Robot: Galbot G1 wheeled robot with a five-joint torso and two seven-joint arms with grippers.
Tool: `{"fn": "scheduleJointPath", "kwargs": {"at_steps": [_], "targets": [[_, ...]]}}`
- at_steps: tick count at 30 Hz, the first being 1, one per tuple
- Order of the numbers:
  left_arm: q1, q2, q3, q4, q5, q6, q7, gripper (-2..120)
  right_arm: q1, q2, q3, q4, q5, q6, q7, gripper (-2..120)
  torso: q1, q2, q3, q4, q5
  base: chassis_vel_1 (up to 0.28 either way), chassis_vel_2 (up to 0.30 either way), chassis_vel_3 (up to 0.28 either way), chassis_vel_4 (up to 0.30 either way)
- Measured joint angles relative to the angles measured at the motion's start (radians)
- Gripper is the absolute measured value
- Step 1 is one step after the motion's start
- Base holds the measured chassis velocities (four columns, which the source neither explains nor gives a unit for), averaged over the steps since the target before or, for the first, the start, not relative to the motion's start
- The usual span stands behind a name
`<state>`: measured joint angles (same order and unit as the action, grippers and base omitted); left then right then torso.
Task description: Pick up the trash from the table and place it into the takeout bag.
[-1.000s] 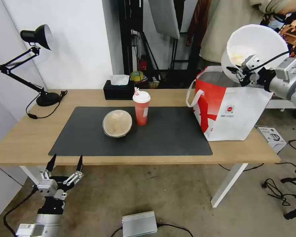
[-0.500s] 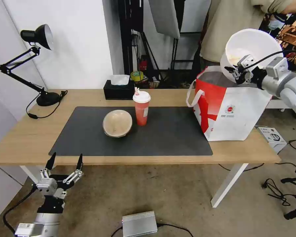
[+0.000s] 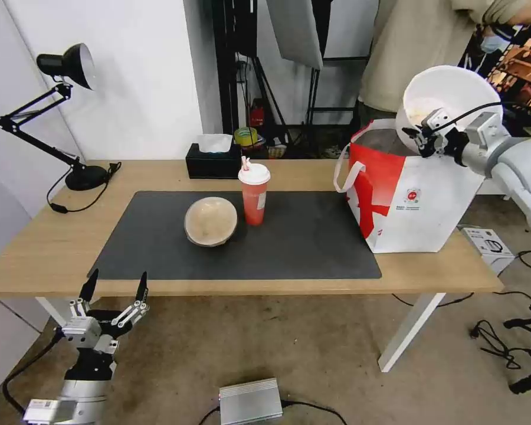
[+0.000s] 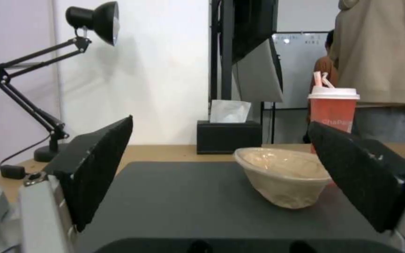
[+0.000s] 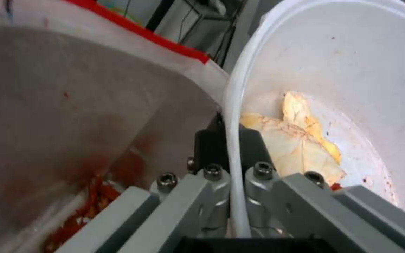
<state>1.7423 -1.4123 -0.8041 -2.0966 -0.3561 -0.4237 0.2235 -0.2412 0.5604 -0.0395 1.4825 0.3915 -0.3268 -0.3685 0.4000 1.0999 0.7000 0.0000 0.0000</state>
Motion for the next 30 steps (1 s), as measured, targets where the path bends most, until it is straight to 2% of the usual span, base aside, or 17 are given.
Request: {"fn": "scheduleJointPath", "kwargs": {"at_steps": [17, 30], "targets": [[-0.002, -0.001, 0.000, 0.003, -0.002, 0.002, 0.000, 100, 0.002, 0.058, -0.007, -0.062, -0.039, 0.014, 0.005, 0, 0.000, 0.000, 0.000, 0.0001, 0.0000, 0.000, 0.000, 0.000, 0.000], [-0.004, -0.010, 0.008, 0.020, 0.003, -0.002, 0.004, 100, 0.008, 0.051, -0.008, -0.054, -0.039, 0.015, 0.008, 0, 0.000, 0.000, 0.000, 0.0000, 0.0000, 0.000, 0.000, 0.000, 0.000]]}}
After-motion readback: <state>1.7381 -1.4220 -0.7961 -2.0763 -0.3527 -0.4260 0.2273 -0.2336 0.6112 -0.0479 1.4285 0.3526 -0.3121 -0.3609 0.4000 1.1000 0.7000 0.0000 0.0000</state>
